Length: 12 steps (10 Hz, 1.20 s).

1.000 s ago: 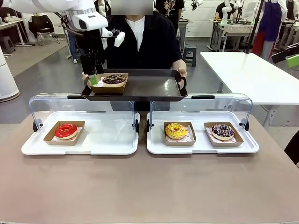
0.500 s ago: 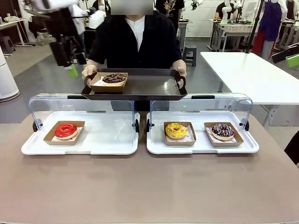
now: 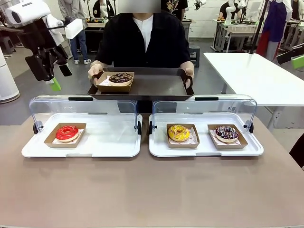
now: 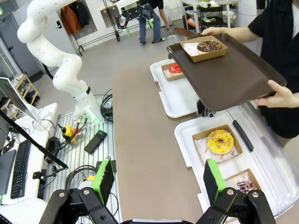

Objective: Provide the desired donut to the person.
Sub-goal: Place the picked Paper togo box onto the Handle tray extended by the person, then pick up and lift the Paper togo box containing the Donut pointed at by the person.

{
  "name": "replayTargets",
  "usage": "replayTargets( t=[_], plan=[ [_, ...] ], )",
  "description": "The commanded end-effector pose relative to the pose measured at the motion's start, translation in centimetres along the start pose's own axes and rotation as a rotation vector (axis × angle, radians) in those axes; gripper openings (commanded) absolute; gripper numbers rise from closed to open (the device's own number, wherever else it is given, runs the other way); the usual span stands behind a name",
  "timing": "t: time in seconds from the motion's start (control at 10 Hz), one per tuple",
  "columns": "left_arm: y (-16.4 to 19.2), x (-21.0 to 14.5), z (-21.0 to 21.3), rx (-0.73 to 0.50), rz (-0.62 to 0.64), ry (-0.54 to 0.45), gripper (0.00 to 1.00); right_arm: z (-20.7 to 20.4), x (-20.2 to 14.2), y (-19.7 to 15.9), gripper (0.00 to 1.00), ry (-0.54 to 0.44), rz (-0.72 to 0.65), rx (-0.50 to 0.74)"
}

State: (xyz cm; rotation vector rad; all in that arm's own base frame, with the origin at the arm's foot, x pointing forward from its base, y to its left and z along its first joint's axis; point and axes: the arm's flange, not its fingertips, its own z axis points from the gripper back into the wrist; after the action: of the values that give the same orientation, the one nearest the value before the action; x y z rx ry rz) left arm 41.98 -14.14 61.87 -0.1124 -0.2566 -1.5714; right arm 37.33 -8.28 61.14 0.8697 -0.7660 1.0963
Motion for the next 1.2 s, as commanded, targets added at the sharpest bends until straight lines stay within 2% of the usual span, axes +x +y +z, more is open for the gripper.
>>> replayTargets(
  t=[0.0,0.7,0.8,1.0,1.1],
  plan=[
    [0.2,0.5,0.8,0.002,-0.006,0.000,1.00,-0.1,0.0,0.1,1.00,-0.005,0.010,0.006],
    [0.1,0.5,0.6,0.010,-0.010,-0.004,1.00,-0.1,0.0,0.1,1.00,-0.005,0.010,0.006],
    [1.7,-2.6,1.7,0.035,-0.010,-0.129,1.00,-0.1,0.0,0.1,1.00,-0.005,0.010,0.006],
    [2.4,-9.1,3.0,0.074,0.031,-0.429,1.00,-0.1,0.0,0.1,1.00,-0.005,0.010,0.006],
    [2.3,-12.1,3.3,0.123,0.048,-0.493,1.00,-0.1,0.0,0.1,1.00,-0.005,0.010,0.006]
  ],
)
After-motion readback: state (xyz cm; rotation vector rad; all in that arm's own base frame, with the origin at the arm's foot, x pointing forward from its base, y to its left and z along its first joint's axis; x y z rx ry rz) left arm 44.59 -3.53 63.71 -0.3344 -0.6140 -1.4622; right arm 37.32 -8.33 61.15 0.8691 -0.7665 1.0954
